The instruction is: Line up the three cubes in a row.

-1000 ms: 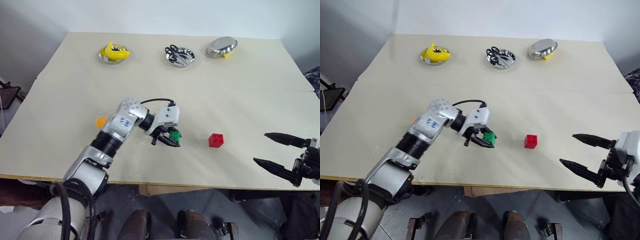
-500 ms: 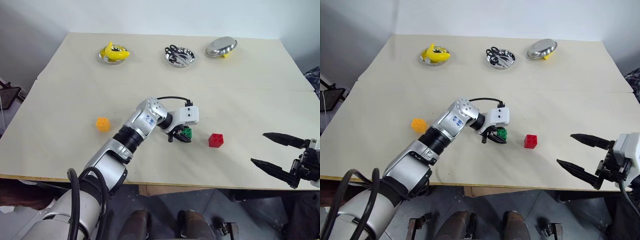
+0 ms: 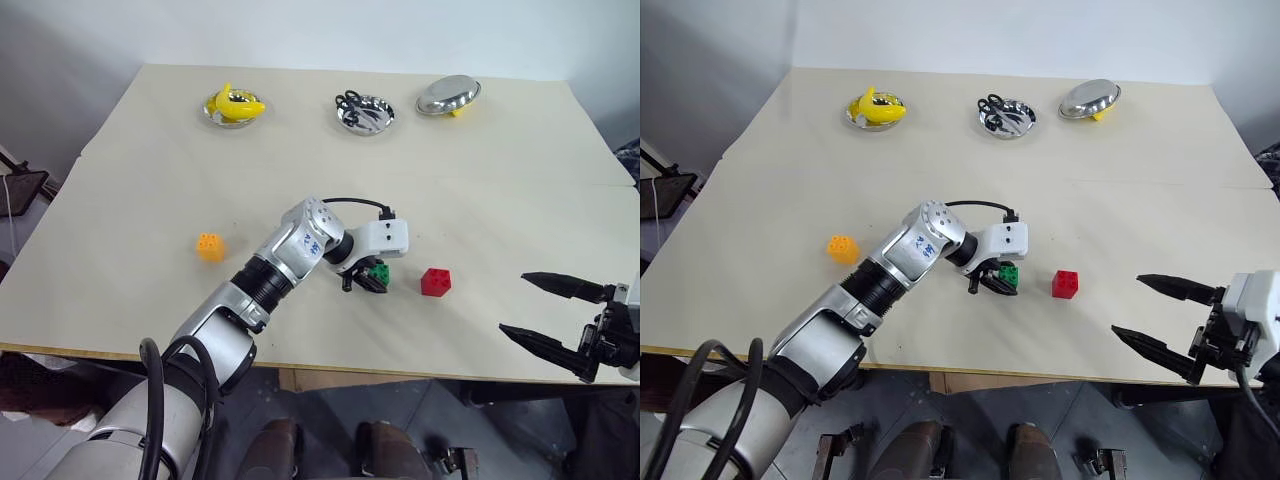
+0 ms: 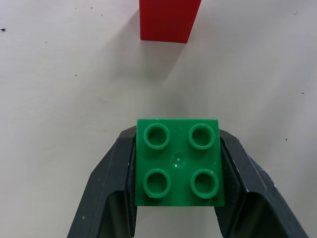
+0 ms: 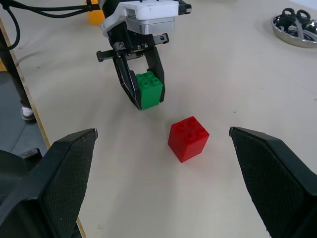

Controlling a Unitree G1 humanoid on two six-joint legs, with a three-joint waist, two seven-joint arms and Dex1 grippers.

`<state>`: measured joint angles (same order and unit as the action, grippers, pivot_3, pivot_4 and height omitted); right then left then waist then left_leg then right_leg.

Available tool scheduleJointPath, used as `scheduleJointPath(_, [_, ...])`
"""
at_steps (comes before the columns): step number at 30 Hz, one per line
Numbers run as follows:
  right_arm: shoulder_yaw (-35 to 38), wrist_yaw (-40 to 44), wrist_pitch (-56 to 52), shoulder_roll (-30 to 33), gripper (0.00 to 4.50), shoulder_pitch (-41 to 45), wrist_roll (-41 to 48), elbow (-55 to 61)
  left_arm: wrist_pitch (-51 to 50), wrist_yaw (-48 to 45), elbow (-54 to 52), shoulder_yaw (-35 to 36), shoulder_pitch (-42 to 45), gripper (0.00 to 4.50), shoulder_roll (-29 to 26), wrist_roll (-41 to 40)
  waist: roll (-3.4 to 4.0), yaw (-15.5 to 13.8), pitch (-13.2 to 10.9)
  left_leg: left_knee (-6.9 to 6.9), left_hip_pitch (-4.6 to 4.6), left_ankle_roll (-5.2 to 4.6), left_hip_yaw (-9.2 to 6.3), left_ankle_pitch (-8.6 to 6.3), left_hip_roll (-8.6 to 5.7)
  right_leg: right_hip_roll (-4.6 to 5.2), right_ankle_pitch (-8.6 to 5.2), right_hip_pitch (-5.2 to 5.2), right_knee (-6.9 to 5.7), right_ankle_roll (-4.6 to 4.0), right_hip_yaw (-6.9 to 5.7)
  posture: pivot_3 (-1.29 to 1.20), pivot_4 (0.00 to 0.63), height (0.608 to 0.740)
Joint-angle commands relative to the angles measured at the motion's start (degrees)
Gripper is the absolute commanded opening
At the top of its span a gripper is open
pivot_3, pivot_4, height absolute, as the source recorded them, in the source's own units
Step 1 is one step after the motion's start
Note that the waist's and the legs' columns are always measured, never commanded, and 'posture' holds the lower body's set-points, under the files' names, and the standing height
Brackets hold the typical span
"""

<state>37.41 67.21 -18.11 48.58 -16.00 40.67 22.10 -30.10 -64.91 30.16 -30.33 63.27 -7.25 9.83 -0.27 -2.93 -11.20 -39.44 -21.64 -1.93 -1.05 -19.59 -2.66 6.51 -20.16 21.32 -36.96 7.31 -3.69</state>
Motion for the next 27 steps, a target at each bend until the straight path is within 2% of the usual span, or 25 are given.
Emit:
scheduleJointPath(1, [0.11, -0.25, -0.03, -0.12, 4.50, 0.26, 0.93, 1.39, -0.45, -0.05, -1.50, -0.94, -0.91, 1.52, 0.67, 0.08, 0.00, -0.03, 0.00, 0.00, 0.00, 0.00, 0.00, 0.00, 0.00, 0.00, 0.00, 0.00, 0.00, 0.00, 0.00, 0.00, 0.150, 0.740])
scheduleJointPath(3, [-0.14, -0.32, 0.01, -0.16, 4.50, 0.29, 0.99, 1.46, 0.10, 0.28, -1.50, -0.51, -1.01, 2.26, 0.74, -0.20, 0.00, -0.05, 0.00, 0.00, 0.00, 0.00, 0.00, 0.00, 0.00, 0.00, 0.00, 0.00, 0.00, 0.00, 0.00, 0.00, 0.150, 0.740])
scheduleJointPath(11, [-1.53, -0.50, 0.14, -0.30, 4.50, 1.13, 1.03, 1.23, 0.35, -0.37, -3.30, 3.04, -1.17, 4.49, 0.24, -3.73, 0.00, 0.02, 0.00, -0.06, -0.01, 0.00, -0.01, 0.00, -0.01, 0.01, 0.00, 0.00, 0.00, 0.01, 0.01, 0.00, 0.150, 0.740])
scheduleJointPath(17, [-4.01, -0.08, 0.32, 0.13, 4.50, 3.71, 0.79, -0.30, 5.75, -3.83, -7.72, 9.19, -2.04, 4.49, -5.11, -9.34, 0.01, 0.42, 0.00, -0.06, 0.00, 0.01, 0.00, 0.01, 0.02, 0.02, 0.00, 0.04, -0.04, 0.01, 0.02, 0.00, 0.150, 0.740])
scheduleJointPath(23, [-9.31, 1.35, 0.60, 0.61, 4.50, 10.56, 0.45, -3.52, 16.49, -8.92, -11.19, 27.40, -8.08, 4.49, -13.75, -24.10, 0.02, 1.58, 0.01, -0.08, 0.00, 0.04, -0.01, 0.02, 0.09, 0.08, 0.00, 0.06, -0.05, 0.00, 0.02, 0.00, 0.150, 0.740])
scheduleJointPath(25, [-11.72, 1.64, 0.29, 0.32, 4.50, 13.92, 0.92, -4.36, 20.03, -9.17, -14.59, 32.88, -13.56, 4.49, -18.01, -26.89, 0.03, 2.34, 0.01, -0.09, 0.02, 0.05, -0.01, 0.02, 0.12, 0.08, 0.00, 0.07, -0.05, 0.00, 0.02, 0.00, 0.150, 0.740])
scheduleJointPath(27, [-13.91, 1.94, 0.49, -0.18, 4.50, 16.63, 0.79, -4.89, 19.34, -6.93, -19.83, 37.11, -19.94, 4.49, -21.78, -28.80, 0.05, 2.79, 0.02, 0.01, 0.13, 0.06, -0.06, 0.01, 0.12, 0.06, 0.00, 0.10, -0.09, -0.01, 0.04, 0.00, 0.150, 0.740])
